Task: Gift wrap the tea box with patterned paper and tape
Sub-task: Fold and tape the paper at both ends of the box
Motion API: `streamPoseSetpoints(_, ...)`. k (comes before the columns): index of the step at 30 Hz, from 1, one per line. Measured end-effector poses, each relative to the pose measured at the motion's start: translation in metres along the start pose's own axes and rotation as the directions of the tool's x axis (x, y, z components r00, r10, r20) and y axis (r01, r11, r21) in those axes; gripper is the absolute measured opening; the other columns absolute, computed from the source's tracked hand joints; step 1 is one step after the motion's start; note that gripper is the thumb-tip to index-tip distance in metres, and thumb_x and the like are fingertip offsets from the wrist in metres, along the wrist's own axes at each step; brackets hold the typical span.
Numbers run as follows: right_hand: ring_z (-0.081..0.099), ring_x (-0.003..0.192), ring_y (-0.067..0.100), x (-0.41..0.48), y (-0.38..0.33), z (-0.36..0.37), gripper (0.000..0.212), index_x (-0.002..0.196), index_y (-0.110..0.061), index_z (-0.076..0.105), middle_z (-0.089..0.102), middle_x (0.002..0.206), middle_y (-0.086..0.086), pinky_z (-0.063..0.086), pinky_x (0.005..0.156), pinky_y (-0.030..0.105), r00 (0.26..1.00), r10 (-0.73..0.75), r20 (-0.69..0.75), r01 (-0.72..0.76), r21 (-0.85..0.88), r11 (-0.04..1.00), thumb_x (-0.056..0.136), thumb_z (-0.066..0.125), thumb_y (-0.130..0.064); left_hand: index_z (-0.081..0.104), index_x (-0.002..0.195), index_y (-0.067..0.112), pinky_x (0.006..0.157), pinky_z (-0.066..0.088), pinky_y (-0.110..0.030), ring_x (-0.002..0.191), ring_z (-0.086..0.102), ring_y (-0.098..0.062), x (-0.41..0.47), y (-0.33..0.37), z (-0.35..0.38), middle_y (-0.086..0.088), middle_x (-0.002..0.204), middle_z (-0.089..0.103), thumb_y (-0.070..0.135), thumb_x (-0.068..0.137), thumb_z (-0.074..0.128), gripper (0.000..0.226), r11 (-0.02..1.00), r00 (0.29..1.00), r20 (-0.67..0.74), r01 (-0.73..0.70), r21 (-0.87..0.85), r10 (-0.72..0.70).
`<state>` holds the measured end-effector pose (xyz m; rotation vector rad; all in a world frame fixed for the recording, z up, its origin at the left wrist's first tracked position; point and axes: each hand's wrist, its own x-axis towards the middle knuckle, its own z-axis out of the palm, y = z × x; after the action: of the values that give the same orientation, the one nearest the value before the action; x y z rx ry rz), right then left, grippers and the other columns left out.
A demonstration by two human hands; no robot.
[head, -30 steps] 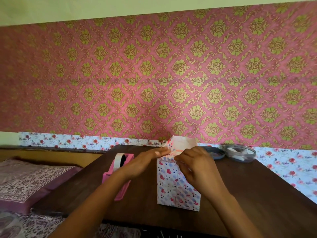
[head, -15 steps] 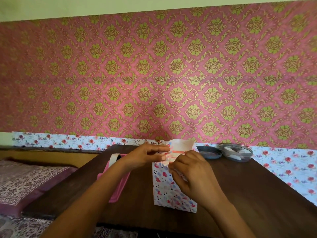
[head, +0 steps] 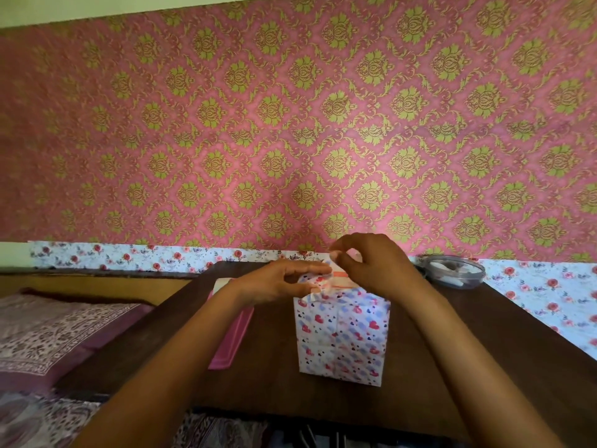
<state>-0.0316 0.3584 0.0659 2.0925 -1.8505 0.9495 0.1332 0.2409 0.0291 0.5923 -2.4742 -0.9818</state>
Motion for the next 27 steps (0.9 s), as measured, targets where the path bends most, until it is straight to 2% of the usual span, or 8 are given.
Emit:
streamPoseSetpoints(2, 0.052, 0.116, 0.025, 0.004, -0.001, 0.000, 0.050, 0.127, -0.017, 0.054, 0.056, 0.130, 0.004, 0.044, 0.096, 0.039, 0.968, 0.092, 0.233, -0.085, -0.040, 0.996, 0.085, 0.059, -0.046, 0.046, 0.130, 0.036, 0.095, 0.035, -0.009, 0.128, 0.036, -0.001, 0.000, 0.000, -0.001, 0.025, 0.134, 0.040, 0.019, 0.092, 0.056, 0.043, 1.000, 1.000, 0.003, 0.013, 0.011, -0.013)
streamPoseSetpoints(4, 0.049, 0.121, 0.023, 0.003, -0.003, 0.002, 0.066, 0.134, -0.019, 0.047, 0.050, 0.137, 0.002, 0.042, 0.098, 0.036, 0.943, 0.130, 0.305, -0.127, -0.030, 0.991, 0.079, 0.065, -0.051, 0.048, 0.132, 0.031, 0.097, 0.033, -0.012, 0.128, 0.037, -0.001, 0.001, -0.002, -0.001, 0.023, 0.135, 0.041, 0.020, 0.091, 0.057, 0.044, 1.000, 1.000, -0.001, 0.005, 0.026, -0.005)
streamPoseSetpoints(8, 0.049, 0.119, 0.021, -0.005, -0.005, 0.008, 0.068, 0.134, -0.022, 0.045, 0.050, 0.136, 0.000, 0.042, 0.093, 0.033, 0.965, 0.099, 0.243, -0.089, -0.052, 0.995, 0.077, 0.069, -0.049, 0.048, 0.131, 0.032, 0.085, 0.037, 0.002, 0.118, 0.043, 0.005, 0.000, -0.003, 0.001, 0.024, 0.130, 0.043, 0.018, 0.091, 0.057, 0.043, 1.000, 1.000, -0.008, 0.015, -0.019, -0.016)
streamPoseSetpoints(13, 0.048, 0.122, 0.017, -0.008, -0.004, 0.016, 0.068, 0.138, -0.025, 0.040, 0.048, 0.139, -0.003, 0.041, 0.095, 0.030, 0.959, 0.104, 0.265, -0.098, -0.033, 0.995, 0.079, 0.067, -0.044, 0.051, 0.125, 0.034, 0.082, 0.046, -0.007, 0.103, 0.054, 0.011, 0.001, -0.002, 0.002, 0.022, 0.121, 0.053, 0.015, 0.089, 0.059, 0.041, 0.995, 0.999, -0.013, 0.031, -0.092, -0.032)
streamPoseSetpoints(16, 0.056, 0.107, 0.017, -0.013, 0.003, 0.023, 0.052, 0.129, -0.026, 0.050, 0.060, 0.124, -0.001, 0.046, 0.086, 0.031, 0.963, 0.082, 0.256, -0.083, -0.007, 0.997, 0.083, 0.063, -0.046, 0.052, 0.123, 0.037, 0.089, 0.049, -0.022, 0.110, 0.057, -0.007, 0.003, -0.004, 0.002, 0.010, 0.125, 0.054, 0.018, 0.088, 0.060, 0.040, 0.994, 0.999, -0.013, 0.032, -0.104, -0.034)
streamPoseSetpoints(20, 0.039, 0.132, 0.016, -0.020, 0.015, 0.033, 0.064, 0.140, -0.023, 0.040, 0.040, 0.146, -0.003, 0.035, 0.106, 0.031, 0.980, 0.016, 0.200, 0.002, -0.092, 0.996, 0.087, 0.052, -0.055, 0.049, 0.124, 0.031, 0.083, 0.047, -0.016, 0.111, 0.052, -0.007, 0.005, -0.004, 0.002, 0.010, 0.126, 0.049, 0.017, 0.089, 0.058, 0.038, 0.995, 0.999, -0.012, 0.035, -0.096, -0.036)
streamPoseSetpoints(23, 0.025, 0.140, 0.012, -0.021, 0.017, 0.033, 0.064, 0.145, -0.025, 0.031, 0.026, 0.154, -0.007, 0.022, 0.112, 0.027, 0.979, -0.049, 0.200, 0.081, -0.158, 0.984, 0.090, 0.045, -0.055, 0.042, 0.124, 0.027, 0.092, 0.046, -0.025, 0.120, 0.048, -0.013, 0.008, -0.005, 0.001, 0.010, 0.131, 0.047, 0.017, 0.088, 0.061, 0.042, 0.987, 0.999, -0.005, 0.052, -0.150, -0.053)
streamPoseSetpoints(27, 0.027, 0.139, 0.008, -0.025, 0.018, 0.033, 0.055, 0.143, -0.028, 0.034, 0.030, 0.151, -0.009, 0.017, 0.112, 0.023, 0.972, -0.136, 0.191, 0.171, -0.178, 0.969, 0.094, 0.039, -0.051, 0.041, 0.122, 0.032, 0.097, 0.043, -0.026, 0.126, 0.043, -0.012, 0.010, -0.007, -0.001, 0.013, 0.136, 0.046, 0.034, 0.078, 0.071, 0.054, 0.977, 0.997, 0.000, 0.073, -0.198, -0.075)
